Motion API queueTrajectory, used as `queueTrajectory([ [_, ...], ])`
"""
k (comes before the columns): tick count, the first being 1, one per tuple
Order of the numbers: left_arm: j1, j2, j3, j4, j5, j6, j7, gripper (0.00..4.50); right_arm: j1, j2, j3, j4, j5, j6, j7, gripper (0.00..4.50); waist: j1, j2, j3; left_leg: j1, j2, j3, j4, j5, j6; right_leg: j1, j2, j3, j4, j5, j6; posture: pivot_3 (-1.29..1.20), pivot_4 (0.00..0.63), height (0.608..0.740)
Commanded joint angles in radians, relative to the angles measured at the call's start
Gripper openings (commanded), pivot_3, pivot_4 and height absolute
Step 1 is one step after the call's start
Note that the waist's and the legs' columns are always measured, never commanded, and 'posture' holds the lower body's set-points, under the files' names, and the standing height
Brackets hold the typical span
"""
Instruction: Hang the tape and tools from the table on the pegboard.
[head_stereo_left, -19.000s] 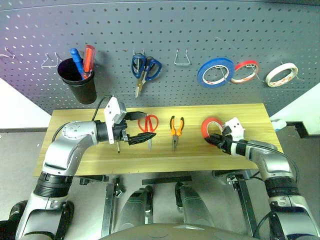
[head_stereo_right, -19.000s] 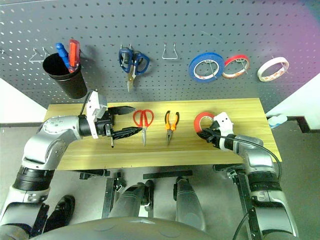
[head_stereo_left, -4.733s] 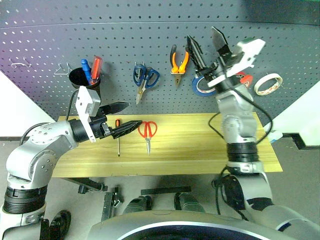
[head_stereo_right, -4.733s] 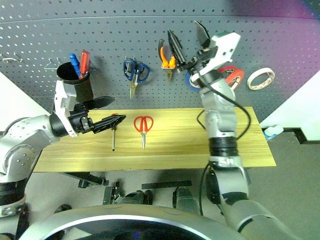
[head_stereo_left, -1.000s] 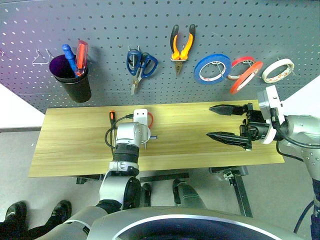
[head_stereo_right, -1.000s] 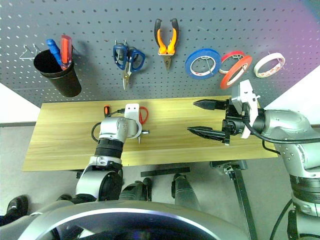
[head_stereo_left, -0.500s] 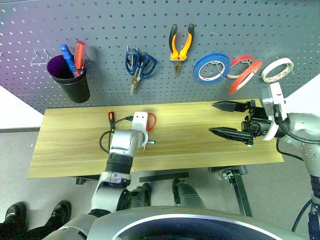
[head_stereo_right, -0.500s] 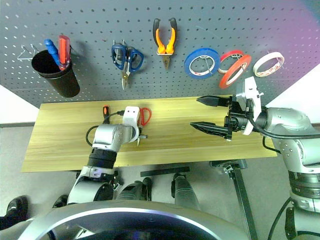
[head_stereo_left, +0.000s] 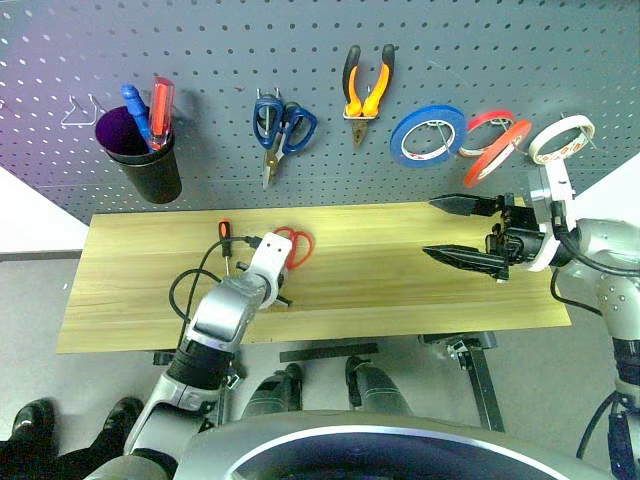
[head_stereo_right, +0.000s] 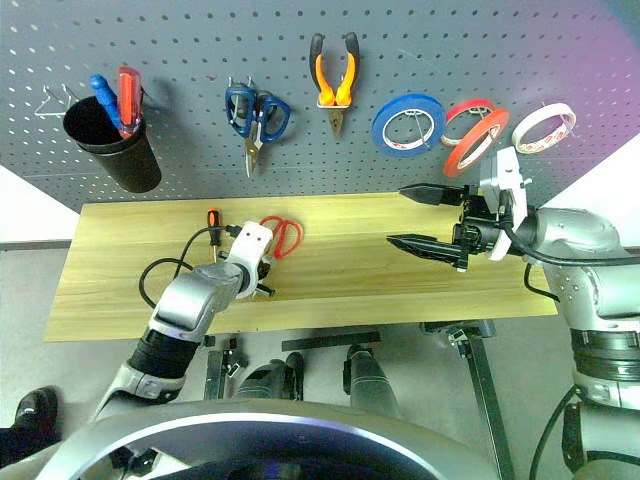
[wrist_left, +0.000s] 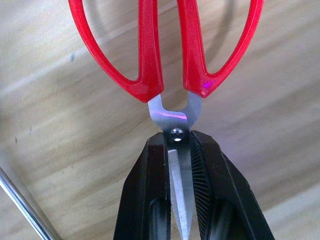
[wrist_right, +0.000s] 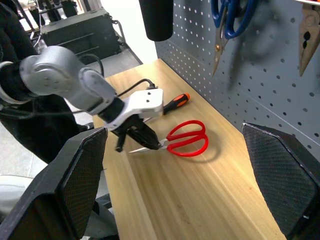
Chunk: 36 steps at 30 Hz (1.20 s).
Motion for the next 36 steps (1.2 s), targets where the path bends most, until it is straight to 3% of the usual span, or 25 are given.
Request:
queueTrajectory([
  [1, 0.007, 0.046, -0.031, -0.061, 0.024, -0.093, -0.044, 0.25, -0.020, 0.006, -0.017, 0.005, -0.001, -0.030, 0.018, 4.50, 0.000, 0.000, 0.000, 0.000, 0.000, 0.000, 0.000, 0.000, 0.000, 0.000, 0.000, 0.000, 0.000, 0.000, 0.000, -0.20, 0.321, 0.740],
  [10, -0.022, 0.158, -0.092, -0.009, 0.093, -0.479, -0.186, 0.25, -0.068, 0.019, -0.017, 0.103, -0.028, -0.082, 0.057, 4.50, 0.002, 0.001, 0.000, 0.000, 0.000, 0.000, 0.000, 0.000, 0.000, 0.000, 0.000, 0.000, 0.000, 0.000, 0.000, -0.18, 0.276, 0.740],
  [16, 0.048, 0.195, -0.070, -0.059, 0.126, -0.640, -0.213, 0.25, -0.087, 0.019, -0.017, 0.126, -0.043, -0.092, 0.071, 4.50, 0.000, 0.002, -0.002, 0.000, -0.001, 0.000, 0.000, 0.000, 0.000, 0.000, 0.000, 0.000, 0.000, 0.001, 0.001, -0.18, 0.260, 0.740],
  [24, 0.169, 0.256, 0.050, -0.129, 0.126, -0.852, -0.221, 0.25, -0.065, -0.001, -0.053, 0.153, -0.026, -0.102, 0.131, 4.50, 0.001, 0.003, -0.002, 0.000, -0.001, 0.000, 0.002, 0.000, -0.001, 0.000, 0.000, 0.000, 0.002, 0.003, 0.001, -0.17, 0.251, 0.740],
  [36, 0.328, 0.266, 0.240, -0.262, 0.081, -1.055, -0.217, 0.25, -0.030, -0.015, -0.102, 0.167, 0.010, -0.090, 0.221, 4.50, 0.000, 0.004, -0.004, 0.001, -0.001, 0.001, 0.003, 0.001, -0.001, 0.000, 0.000, 0.000, 0.003, 0.004, 0.001, -0.15, 0.253, 0.740],
])
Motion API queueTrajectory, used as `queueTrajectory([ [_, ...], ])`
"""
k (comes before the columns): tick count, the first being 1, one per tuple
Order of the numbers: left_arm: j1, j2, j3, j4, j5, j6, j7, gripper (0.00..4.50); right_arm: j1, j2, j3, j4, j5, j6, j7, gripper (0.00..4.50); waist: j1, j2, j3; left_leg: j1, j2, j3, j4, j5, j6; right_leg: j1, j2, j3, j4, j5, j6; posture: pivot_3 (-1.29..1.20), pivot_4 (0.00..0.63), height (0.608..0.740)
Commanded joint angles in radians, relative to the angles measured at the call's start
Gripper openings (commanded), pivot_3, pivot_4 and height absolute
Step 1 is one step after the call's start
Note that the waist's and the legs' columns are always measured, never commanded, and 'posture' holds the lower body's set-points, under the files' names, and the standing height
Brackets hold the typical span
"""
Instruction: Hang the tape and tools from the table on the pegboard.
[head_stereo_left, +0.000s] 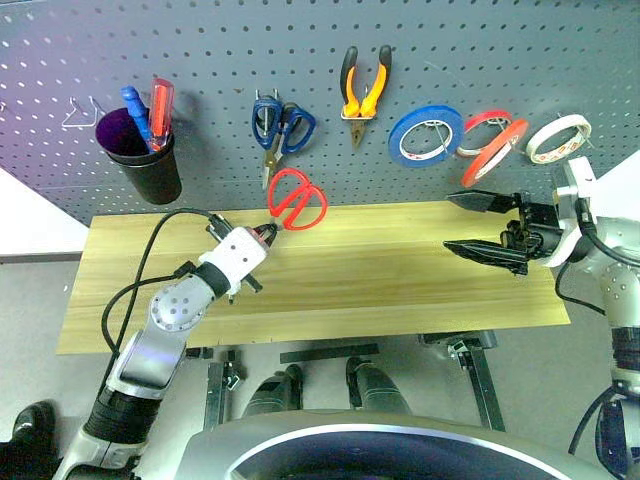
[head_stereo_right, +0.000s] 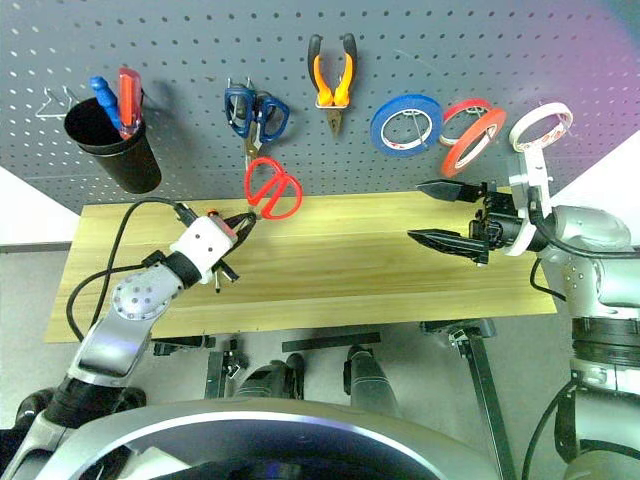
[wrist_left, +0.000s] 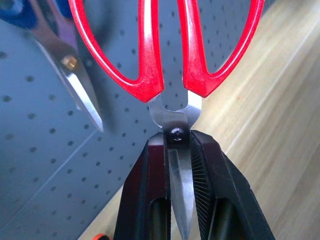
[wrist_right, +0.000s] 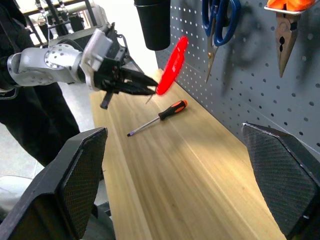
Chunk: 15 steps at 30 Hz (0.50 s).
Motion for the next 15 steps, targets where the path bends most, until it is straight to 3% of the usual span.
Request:
queueTrajectory([
  [1, 0.035, 0.009, 0.073, -0.068, -0.008, -0.072, 0.010, 0.25, 0.014, -0.034, -0.056, -0.035, 0.047, 0.003, 0.043, 4.50, 0.001, 0.001, 0.000, 0.000, 0.000, 0.000, 0.000, 0.000, 0.000, 0.000, 0.000, 0.000, 0.000, 0.000, 0.000, -0.15, 0.252, 0.740],
  [15, -0.004, -0.006, 0.099, -0.109, 0.004, -0.100, 0.016, 0.25, 0.006, -0.029, -0.088, -0.074, 0.106, 0.027, 0.047, 4.50, 0.002, 0.002, -0.002, 0.000, 0.000, 0.000, 0.007, 0.000, 0.000, 0.002, 0.000, 0.000, 0.004, 0.001, 0.001, -0.15, 0.242, 0.740],
])
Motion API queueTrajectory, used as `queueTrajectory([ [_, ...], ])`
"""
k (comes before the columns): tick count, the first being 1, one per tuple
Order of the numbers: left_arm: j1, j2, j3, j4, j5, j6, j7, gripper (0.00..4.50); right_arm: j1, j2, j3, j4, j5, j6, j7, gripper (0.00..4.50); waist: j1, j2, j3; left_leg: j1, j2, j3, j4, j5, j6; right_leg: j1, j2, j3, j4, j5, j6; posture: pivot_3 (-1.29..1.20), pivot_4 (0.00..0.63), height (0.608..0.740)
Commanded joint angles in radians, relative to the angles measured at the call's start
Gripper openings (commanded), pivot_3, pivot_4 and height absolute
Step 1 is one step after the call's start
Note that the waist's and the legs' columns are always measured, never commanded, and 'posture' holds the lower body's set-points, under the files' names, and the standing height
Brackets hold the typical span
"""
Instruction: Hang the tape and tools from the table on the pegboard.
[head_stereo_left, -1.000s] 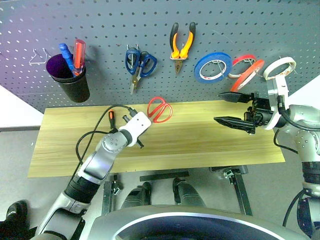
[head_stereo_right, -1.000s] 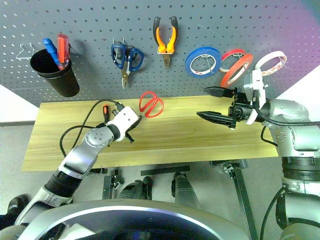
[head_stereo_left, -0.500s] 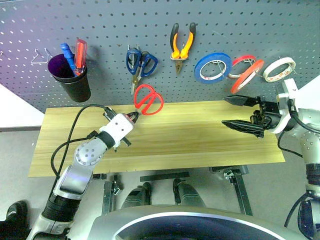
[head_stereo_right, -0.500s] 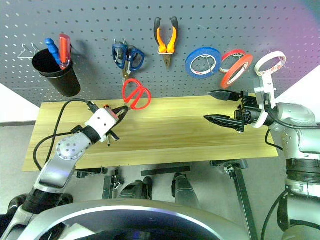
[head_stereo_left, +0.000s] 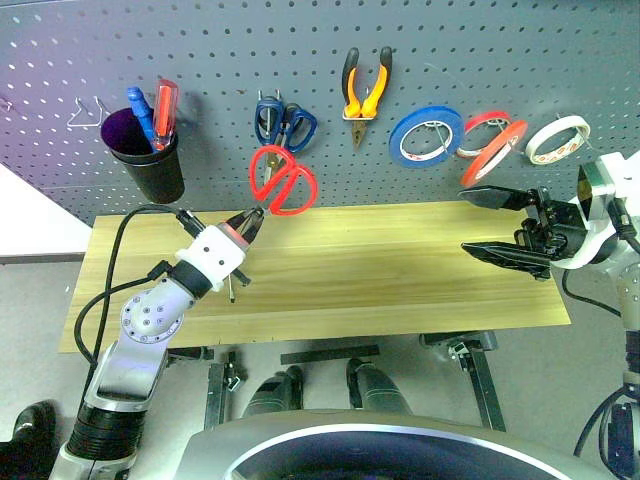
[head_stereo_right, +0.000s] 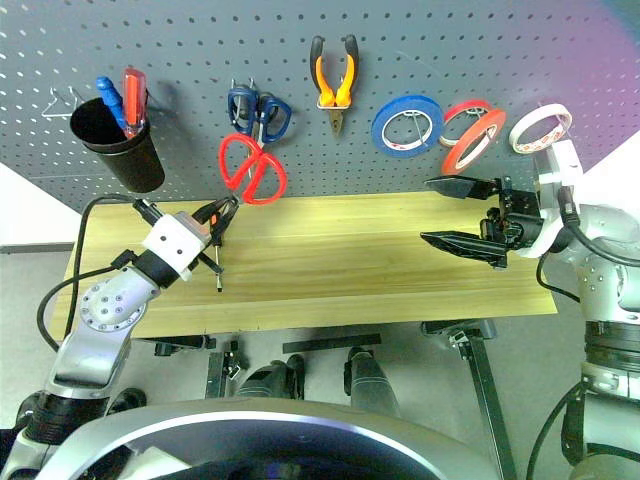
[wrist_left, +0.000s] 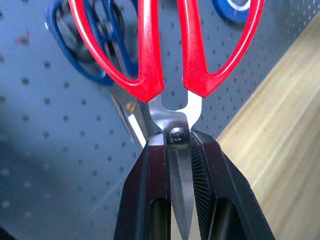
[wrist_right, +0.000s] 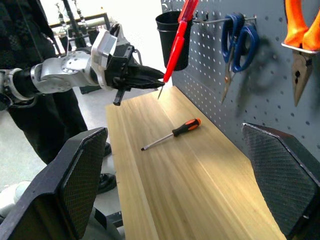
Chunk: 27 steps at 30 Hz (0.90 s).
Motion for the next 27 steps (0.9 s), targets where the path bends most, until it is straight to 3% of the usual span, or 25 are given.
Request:
queueTrajectory([
  [1, -0.039, -0.014, 0.025, -0.030, 0.000, 0.010, 0.016, 0.25, -0.012, -0.011, -0.035, -0.034, 0.042, 0.011, 0.009, 4.50, 0.000, 0.000, 0.000, 0.000, 0.000, 0.000, 0.001, 0.000, 0.000, 0.000, 0.000, 0.000, 0.001, 0.000, 0.000, -0.15, 0.242, 0.740],
  [19, -0.200, -0.102, -0.009, 0.146, 0.023, 0.036, 0.047, 0.25, 0.000, 0.004, -0.023, -0.114, 0.054, 0.020, -0.022, 4.50, 0.000, 0.000, -0.001, 0.000, 0.000, 0.000, 0.009, 0.000, 0.000, 0.000, 0.000, 0.000, 0.009, 0.000, 0.000, -0.16, 0.246, 0.740],
  [27, -0.323, -0.164, -0.020, 0.332, 0.051, 0.067, 0.095, 0.25, 0.002, 0.005, -0.019, -0.145, 0.062, 0.031, -0.037, 4.50, -0.001, 0.000, -0.001, 0.000, -0.001, 0.000, 0.010, 0.000, 0.000, 0.001, 0.000, -0.001, 0.010, 0.000, 0.001, -0.18, 0.246, 0.740],
])
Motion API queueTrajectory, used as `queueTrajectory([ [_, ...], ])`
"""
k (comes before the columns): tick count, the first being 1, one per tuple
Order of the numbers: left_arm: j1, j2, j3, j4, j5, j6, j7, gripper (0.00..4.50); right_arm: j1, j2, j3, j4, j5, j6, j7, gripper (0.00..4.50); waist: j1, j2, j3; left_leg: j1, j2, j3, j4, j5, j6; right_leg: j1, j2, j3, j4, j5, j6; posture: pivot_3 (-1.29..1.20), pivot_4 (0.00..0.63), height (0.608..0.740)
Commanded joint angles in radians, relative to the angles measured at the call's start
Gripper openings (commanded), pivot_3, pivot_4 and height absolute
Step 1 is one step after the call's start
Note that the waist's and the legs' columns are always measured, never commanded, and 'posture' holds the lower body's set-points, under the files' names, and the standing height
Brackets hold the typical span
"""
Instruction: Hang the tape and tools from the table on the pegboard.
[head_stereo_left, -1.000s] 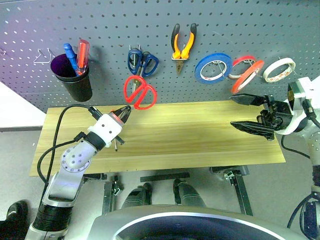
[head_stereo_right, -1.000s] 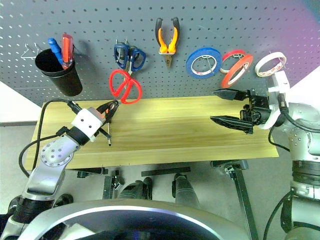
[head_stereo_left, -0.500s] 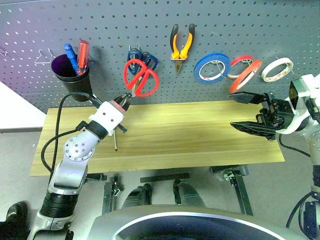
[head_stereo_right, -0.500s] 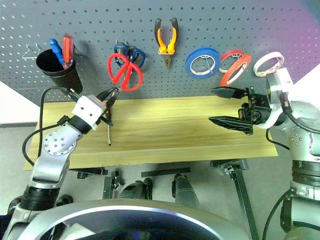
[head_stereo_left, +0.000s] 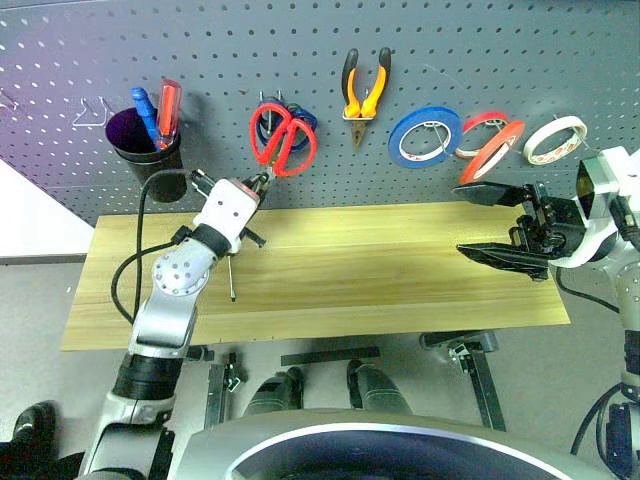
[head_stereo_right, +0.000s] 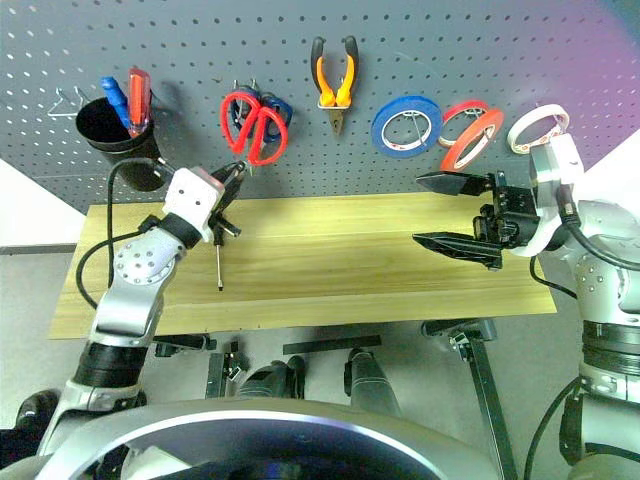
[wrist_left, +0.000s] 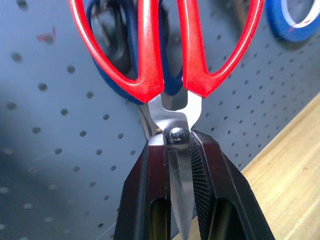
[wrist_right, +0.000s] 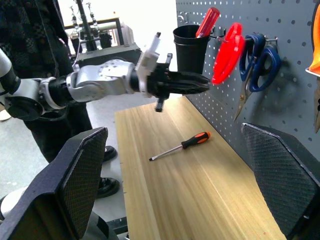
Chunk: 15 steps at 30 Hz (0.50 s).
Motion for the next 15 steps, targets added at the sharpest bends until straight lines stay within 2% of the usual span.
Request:
queueTrajectory([
  [1, -0.039, -0.019, -0.002, 0.049, 0.013, 0.000, 0.032, 0.60, 0.006, -0.002, -0.017, -0.049, 0.027, 0.000, -0.002, 4.50, -0.001, 0.000, 0.000, 0.000, 0.000, 0.000, 0.000, 0.000, 0.000, 0.000, 0.000, 0.000, 0.000, 0.000, 0.000, -0.18, 0.246, 0.740],
  [6, -0.052, -0.033, -0.011, 0.087, -0.004, -0.001, 0.010, 2.19, 0.019, 0.006, -0.013, -0.061, 0.021, -0.005, -0.011, 4.50, -0.001, 0.000, 0.000, 0.000, 0.000, 0.000, 0.000, 0.000, 0.000, 0.000, 0.000, 0.000, 0.001, 0.000, 0.000, -0.19, 0.243, 0.740],
  [13, -0.002, -0.033, -0.009, 0.039, -0.018, 0.020, -0.011, 4.46, 0.028, 0.004, -0.018, -0.067, 0.021, -0.005, -0.010, 4.50, -0.002, 0.000, 0.000, 0.000, 0.000, 0.000, 0.000, 0.000, 0.000, 0.000, 0.000, 0.000, 0.001, 0.000, 0.001, -0.19, 0.238, 0.740],
  [15, 0.046, -0.015, -0.014, 0.006, -0.017, 0.001, -0.035, 4.46, 0.027, 0.005, -0.016, -0.067, 0.019, -0.007, -0.011, 4.50, -0.002, 0.000, -0.001, 0.000, 0.000, 0.000, 0.000, 0.000, 0.000, 0.000, 0.000, 0.000, 0.001, 0.000, 0.001, -0.19, 0.235, 0.740],
])
